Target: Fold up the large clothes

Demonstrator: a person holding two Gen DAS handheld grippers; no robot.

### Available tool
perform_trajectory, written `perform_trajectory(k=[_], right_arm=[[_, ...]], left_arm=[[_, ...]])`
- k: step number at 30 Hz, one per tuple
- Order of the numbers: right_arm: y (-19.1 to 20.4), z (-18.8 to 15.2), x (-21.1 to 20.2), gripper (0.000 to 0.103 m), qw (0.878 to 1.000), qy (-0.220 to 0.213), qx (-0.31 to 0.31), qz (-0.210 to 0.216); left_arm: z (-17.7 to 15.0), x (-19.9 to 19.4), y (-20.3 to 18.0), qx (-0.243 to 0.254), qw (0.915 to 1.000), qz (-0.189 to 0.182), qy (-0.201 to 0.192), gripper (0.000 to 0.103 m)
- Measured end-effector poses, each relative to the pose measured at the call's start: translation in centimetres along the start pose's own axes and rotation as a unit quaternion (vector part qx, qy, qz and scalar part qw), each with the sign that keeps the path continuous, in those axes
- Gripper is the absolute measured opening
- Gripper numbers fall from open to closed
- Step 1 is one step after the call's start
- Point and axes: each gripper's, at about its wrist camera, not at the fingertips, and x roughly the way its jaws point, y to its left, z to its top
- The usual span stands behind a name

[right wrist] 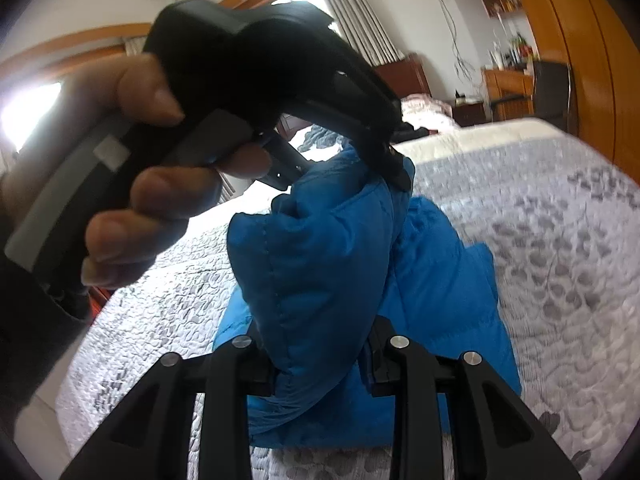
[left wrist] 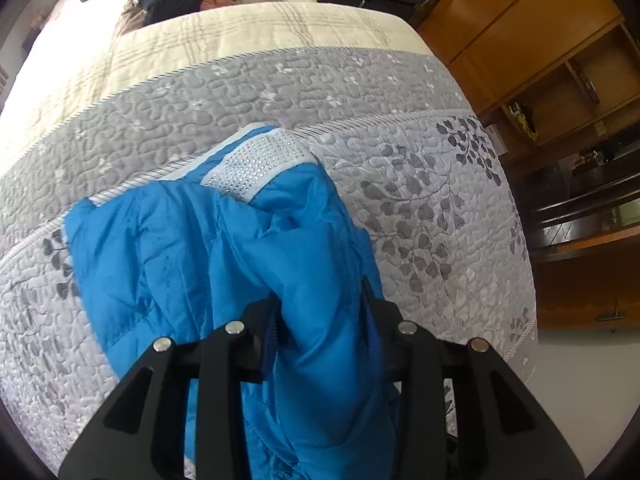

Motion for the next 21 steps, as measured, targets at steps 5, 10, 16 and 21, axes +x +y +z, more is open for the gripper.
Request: perform_trajectory(k=[5,10,16,21], right_arm=[[-2.9,-0.7,0.1,0.03,0.998,0.019,0.052,0.031],[-5.7,-1.3,0.3,0.036,0.99,0.039,0.113,0.078],[-7.7,-1.2,-0.4,0.06,0.98,0.067,0.149,0.115],[-8.9,0.6,-1.3,0.073,0.967,0.099,0.175,0.157]], left_arm=[[0.1,1.0,-0.9,0.006,0.9997,-0.018,-0.018,0.041],[0.1,-1.4,-0.5,-0.007,0.9939,-0.079,-0.077,0.049],[-1.9,-6.5,2.4,-0.008,0.9829,-0.115,-0.143,0.065],[-5.7,-8.5,6.6,0.006,0.976,-0.134,-0.171,0.068]])
